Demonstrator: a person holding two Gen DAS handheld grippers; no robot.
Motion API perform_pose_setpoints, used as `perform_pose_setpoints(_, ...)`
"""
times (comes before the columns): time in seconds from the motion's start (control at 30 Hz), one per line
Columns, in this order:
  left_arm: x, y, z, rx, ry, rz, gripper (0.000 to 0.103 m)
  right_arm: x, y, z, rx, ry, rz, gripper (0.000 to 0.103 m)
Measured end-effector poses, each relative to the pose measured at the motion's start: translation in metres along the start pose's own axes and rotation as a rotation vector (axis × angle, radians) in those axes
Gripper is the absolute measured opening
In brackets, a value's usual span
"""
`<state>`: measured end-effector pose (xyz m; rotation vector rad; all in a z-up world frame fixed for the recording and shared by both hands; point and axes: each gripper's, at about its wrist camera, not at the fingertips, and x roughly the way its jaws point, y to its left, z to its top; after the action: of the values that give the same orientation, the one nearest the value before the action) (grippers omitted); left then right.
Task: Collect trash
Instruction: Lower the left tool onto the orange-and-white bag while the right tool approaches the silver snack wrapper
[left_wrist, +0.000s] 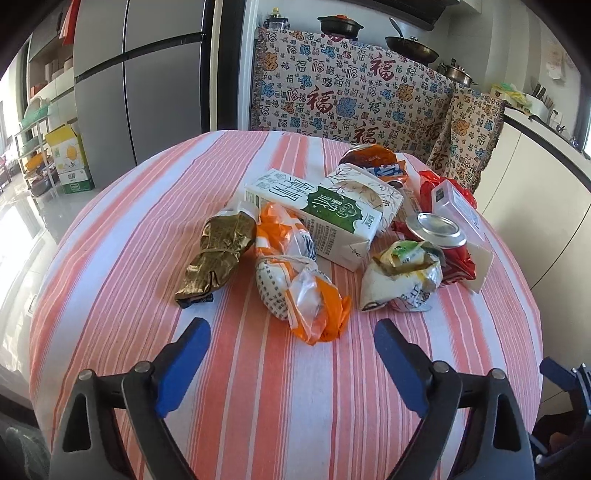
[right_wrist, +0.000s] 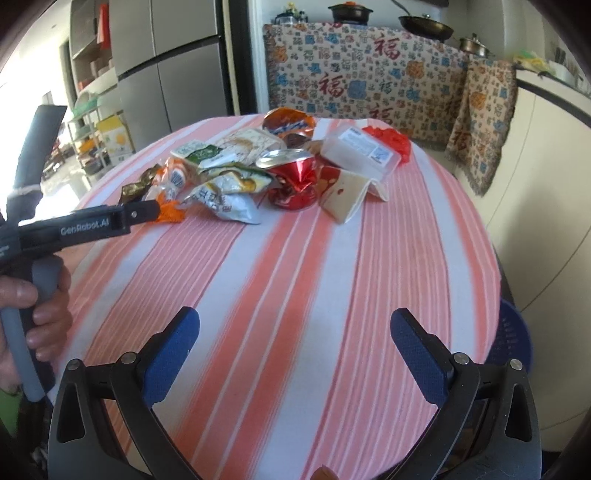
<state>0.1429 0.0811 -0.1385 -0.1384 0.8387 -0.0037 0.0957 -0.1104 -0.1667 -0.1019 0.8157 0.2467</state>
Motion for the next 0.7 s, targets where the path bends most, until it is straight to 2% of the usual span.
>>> perform_pose_setpoints(0.2, 0.017, 0.002, 0.014, -0.014, 0.019, -0.025, 0.090, 0.012, 0.001, 0.000, -0.004, 0.034, 0.017, 0.103)
perform_pose_setpoints(0.23, 0.020, 0.001, 0.016, -0.012, 0.027, -0.028, 0.085, 0.014, 0.000, 0.000, -0.002, 0.041, 0.017, 0.103)
perform_pose_setpoints(0.33, 0.030, 0.000, 0.019, 0.005, 0.065, -0.059, 0.063, 0.021, -0.002, 0.001, 0.007, 0.060, 0.020, 0.103)
perform_pose_setpoints(0.47, 0.023, 0.000, 0.016, 0.030, 0.055, -0.057, 0.058, 0.028, -0.002, 0.007, 0.007, 0.072, 0.033, 0.103)
perform_pose_setpoints(0.57, 0.010, 0.004, 0.005, 0.039, 0.081, -0.075, 0.058, 0.033, 0.002, 0.016, 0.009, 0.073, 0.068, 0.103)
perform_pose_setpoints(0.7, -0.014, 0.011, -0.020, 0.042, 0.106, -0.077, 0.058, 0.054, 0.013, 0.036, 0.028, 0.093, 0.176, 0.103)
